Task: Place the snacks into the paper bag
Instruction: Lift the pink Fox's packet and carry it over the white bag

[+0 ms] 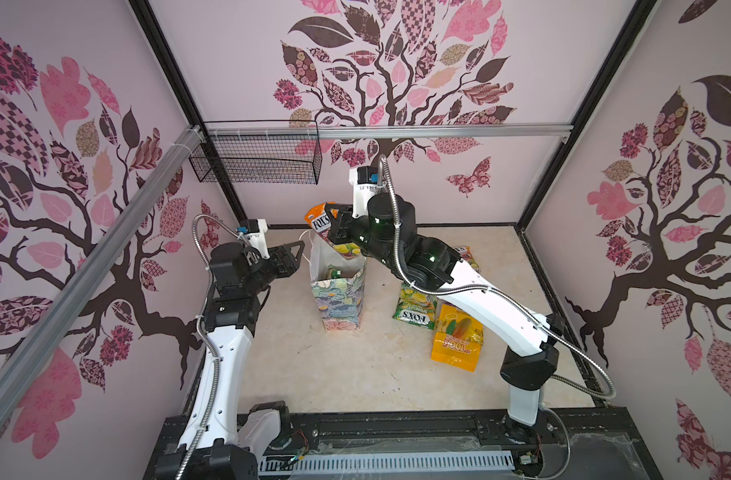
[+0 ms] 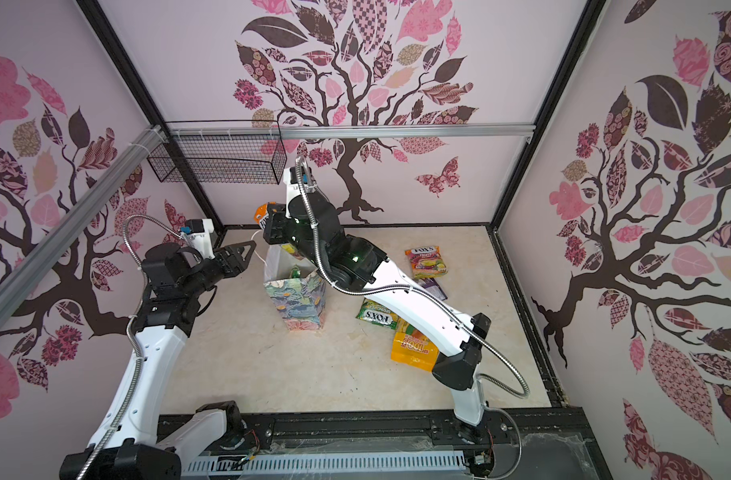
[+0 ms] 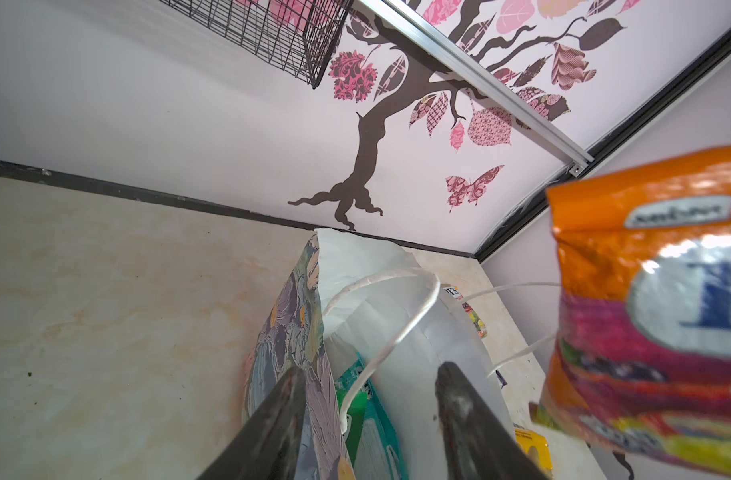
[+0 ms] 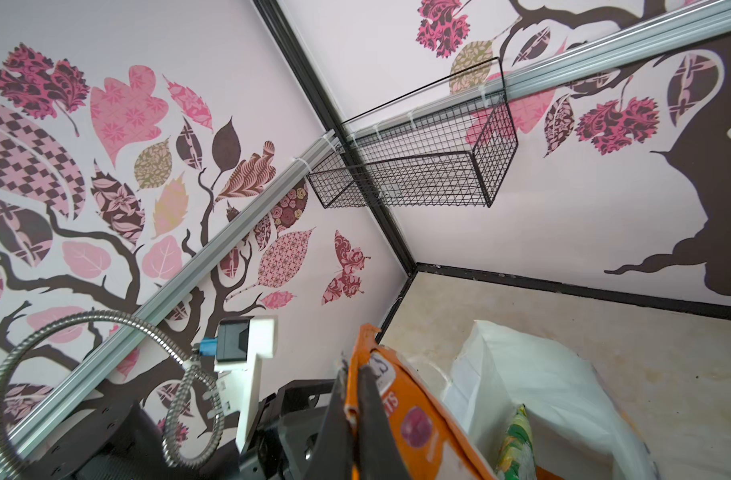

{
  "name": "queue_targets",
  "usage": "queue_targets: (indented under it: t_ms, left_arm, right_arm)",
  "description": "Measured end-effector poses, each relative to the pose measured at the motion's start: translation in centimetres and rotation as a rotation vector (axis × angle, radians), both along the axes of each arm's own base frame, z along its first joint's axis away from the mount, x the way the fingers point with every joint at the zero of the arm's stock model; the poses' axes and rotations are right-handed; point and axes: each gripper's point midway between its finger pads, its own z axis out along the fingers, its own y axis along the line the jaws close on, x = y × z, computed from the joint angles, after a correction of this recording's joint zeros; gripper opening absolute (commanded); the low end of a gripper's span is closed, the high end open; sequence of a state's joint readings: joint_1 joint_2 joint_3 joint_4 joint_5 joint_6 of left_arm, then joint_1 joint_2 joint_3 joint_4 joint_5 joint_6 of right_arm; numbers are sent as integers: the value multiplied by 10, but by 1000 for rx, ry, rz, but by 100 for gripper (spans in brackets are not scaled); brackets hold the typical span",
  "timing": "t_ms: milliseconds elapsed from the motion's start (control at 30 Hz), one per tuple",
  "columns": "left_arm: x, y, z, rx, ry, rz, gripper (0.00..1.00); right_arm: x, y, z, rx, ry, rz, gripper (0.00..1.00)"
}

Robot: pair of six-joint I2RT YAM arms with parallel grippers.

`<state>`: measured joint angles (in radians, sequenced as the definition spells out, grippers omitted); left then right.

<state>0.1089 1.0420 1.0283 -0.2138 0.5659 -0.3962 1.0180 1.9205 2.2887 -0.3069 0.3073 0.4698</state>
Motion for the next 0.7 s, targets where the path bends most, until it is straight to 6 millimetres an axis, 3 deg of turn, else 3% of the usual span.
queue_targets:
  t_ms: [167,233,300,367,700]
  left_arm:
    - [0,-4,0,-15,8,-9,61]
    - [3,-4,-3,-26,21,-3,47]
    - [8,-4,-8,-36,39,-2,21]
    - [12,-5,-14,-37,58,-6,9]
    - [14,-4,-22,-26,79,1,4]
  right_arm:
    - [9,-8,6,20,-21,-64,0]
    - [11,-10,10,34,-33,-85,0]
    - [15,-11,12,47,-45,-105,0]
    - [19,-8,10,51,-50,-121,0]
    - [46,14,-42,-29,-5,-167,0]
